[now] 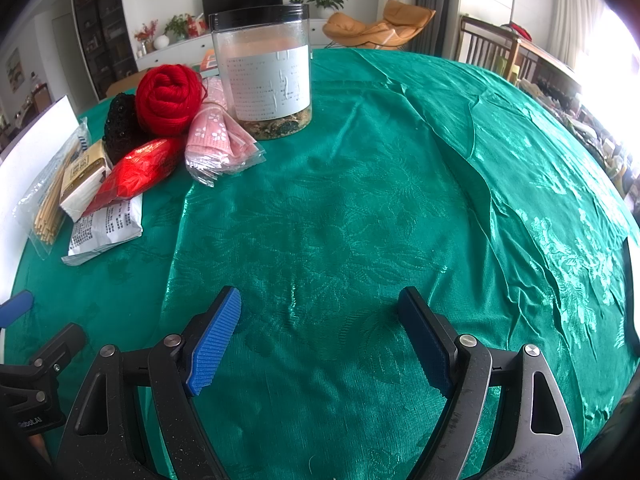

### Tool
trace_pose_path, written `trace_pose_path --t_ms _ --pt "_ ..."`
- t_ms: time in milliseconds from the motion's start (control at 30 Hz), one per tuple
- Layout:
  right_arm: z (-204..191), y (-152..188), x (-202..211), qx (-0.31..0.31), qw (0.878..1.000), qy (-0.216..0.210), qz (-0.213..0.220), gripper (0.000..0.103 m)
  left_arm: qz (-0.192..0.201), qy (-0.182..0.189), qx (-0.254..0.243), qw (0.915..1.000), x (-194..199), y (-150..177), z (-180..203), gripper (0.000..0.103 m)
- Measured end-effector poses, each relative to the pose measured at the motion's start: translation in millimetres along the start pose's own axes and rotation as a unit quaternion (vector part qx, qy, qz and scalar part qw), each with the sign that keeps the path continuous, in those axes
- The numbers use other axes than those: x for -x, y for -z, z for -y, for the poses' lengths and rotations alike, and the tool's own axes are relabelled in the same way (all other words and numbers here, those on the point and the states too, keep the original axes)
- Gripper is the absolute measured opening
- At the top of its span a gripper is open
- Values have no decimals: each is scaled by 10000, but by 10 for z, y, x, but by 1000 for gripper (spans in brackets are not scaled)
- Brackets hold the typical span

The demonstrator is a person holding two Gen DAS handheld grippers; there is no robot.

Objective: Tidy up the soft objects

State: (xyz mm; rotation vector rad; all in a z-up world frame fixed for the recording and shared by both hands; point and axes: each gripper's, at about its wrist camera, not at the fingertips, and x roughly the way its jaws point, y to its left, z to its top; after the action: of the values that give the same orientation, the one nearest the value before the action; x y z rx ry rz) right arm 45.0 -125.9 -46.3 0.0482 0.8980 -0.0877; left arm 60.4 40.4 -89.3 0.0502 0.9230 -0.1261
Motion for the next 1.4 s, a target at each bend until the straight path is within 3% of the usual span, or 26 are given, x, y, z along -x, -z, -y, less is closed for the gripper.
trace_pose_path --t_ms 1400 --pt "5 1 2 0 10000 -4 -6 83 20 47 35 10000 14 -19 -10 103"
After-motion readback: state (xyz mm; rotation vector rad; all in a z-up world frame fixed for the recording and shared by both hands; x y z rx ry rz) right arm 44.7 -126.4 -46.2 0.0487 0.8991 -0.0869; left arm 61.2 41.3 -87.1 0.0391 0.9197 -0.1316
